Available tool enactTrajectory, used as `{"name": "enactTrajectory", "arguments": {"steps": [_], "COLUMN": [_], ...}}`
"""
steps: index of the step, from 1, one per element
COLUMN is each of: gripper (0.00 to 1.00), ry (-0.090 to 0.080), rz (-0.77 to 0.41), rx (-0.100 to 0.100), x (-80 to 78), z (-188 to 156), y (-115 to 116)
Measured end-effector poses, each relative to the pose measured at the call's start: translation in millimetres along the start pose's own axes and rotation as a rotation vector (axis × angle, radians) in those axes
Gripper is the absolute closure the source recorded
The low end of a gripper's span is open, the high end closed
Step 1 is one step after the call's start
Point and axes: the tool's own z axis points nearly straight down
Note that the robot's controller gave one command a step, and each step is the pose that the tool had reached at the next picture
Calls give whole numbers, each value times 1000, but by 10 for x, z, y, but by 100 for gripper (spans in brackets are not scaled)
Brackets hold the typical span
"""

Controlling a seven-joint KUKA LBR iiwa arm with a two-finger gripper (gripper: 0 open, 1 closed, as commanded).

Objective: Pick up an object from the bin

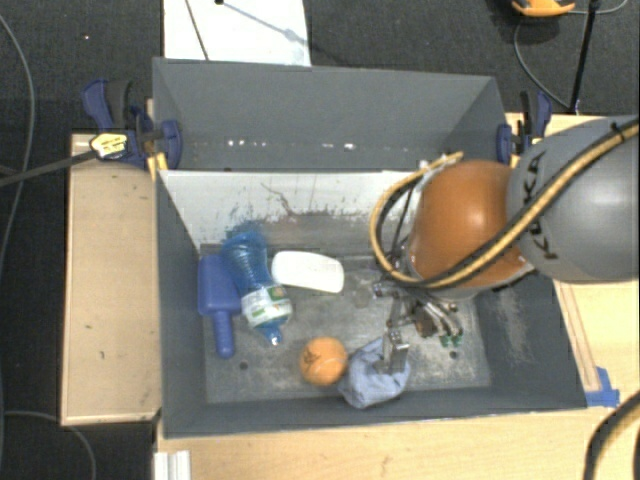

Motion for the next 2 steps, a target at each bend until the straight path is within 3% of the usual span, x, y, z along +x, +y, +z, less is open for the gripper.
{"name": "enactTrajectory", "arguments": {"steps": [1,2], "gripper": [0,0], "ry": [-4,-27], "rz": [-110,-174], "rx": [-3,0], "x": [174,144], "z": [514,720], "y": [133,185]}}
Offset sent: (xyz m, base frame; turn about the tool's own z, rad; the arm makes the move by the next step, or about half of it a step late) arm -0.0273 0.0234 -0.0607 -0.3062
